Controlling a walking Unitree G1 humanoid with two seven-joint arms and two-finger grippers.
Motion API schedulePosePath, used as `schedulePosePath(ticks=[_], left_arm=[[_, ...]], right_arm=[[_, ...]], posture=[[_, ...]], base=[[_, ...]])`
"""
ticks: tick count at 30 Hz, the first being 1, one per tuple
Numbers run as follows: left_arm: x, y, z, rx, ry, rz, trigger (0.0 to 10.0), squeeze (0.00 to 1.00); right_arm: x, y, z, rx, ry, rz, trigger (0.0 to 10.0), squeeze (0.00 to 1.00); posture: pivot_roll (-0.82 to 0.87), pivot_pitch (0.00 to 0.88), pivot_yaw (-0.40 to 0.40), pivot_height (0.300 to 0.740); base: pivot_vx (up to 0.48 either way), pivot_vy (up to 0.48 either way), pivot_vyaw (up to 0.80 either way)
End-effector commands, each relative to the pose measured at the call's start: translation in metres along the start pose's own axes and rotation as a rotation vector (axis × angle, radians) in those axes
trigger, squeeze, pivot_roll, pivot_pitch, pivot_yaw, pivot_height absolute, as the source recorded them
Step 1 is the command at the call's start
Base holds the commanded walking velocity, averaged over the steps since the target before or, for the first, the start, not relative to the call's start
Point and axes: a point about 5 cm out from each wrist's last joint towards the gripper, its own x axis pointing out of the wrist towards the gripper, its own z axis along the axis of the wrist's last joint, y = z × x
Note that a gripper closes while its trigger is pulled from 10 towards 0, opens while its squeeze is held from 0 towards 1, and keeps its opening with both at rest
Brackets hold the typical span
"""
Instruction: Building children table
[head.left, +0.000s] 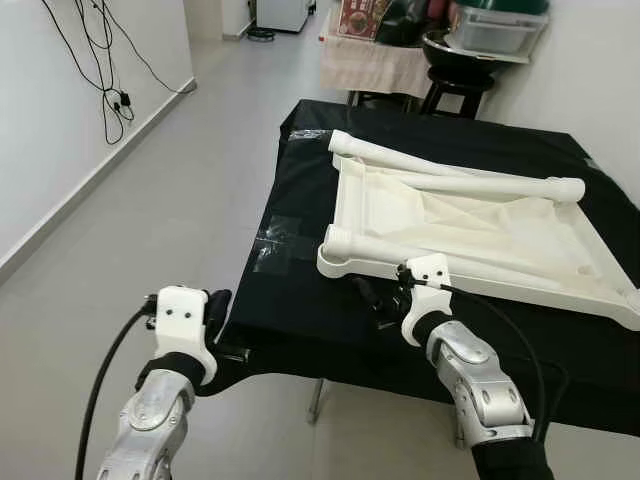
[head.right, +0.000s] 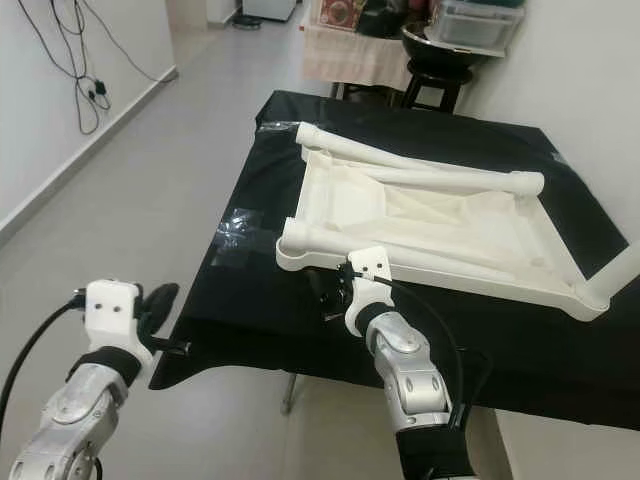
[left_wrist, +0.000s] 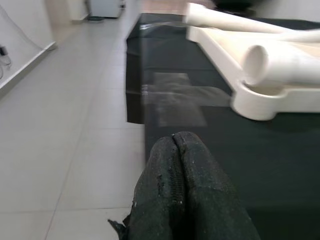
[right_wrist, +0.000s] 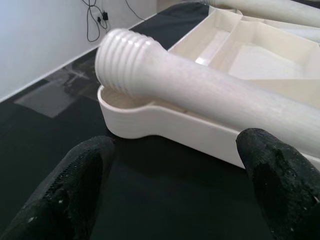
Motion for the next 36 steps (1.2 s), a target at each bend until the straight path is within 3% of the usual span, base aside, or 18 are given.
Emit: schedulePosePath(ticks=[1, 12, 16, 22, 27, 36], left_arm=[[0.003, -0.004, 0.001, 0.041, -0.005, -0.044, 10.0, 0.00], [0.013, -0.008, 0.014, 0.031, -0.054, -0.108, 10.0, 0.00], [0.018, -0.019, 0.014, 0.015, -0.052, -0.194, 10.0, 0.00], [0.015, -0.021, 0.016, 0.009, -0.063, -0.210, 10.0, 0.00], [0.016, -0.023, 0.018, 0.004, -0.073, -0.225, 10.0, 0.00], [0.022, -0.031, 0.033, 0.015, -0.123, -0.296, 10.0, 0.00]], right_arm=[[0.003, 0.000, 0.000, -0.007, -0.008, -0.010, 10.0, 0.00], [0.002, -0.003, 0.004, -0.018, -0.038, -0.033, 10.0, 0.00], [0.002, -0.005, 0.006, 0.035, -0.060, -0.050, 10.0, 0.00], [0.004, 0.001, 0.008, -0.011, -0.053, -0.026, 10.0, 0.00], [0.003, -0.003, 0.009, 0.003, -0.067, -0.038, 10.0, 0.00], [0.003, -0.004, 0.021, 0.032, -0.149, -0.015, 10.0, 0.00]], posture=[[0.06, 0.019, -0.075, 0.740], [0.00, 0.031, -0.048, 0.740], [0.00, 0.039, -0.043, 0.740], [0.00, 0.041, -0.049, 0.740], [-0.01, 0.036, -0.053, 0.740], [0.00, 0.025, -0.057, 0.740]], base=[[0.000, 0.000, 0.00], [0.000, 0.000, 0.00], [0.000, 0.000, -0.37], [0.366, 0.000, -0.27], [0.458, 0.000, -0.66], [0.480, 0.000, 0.00]])
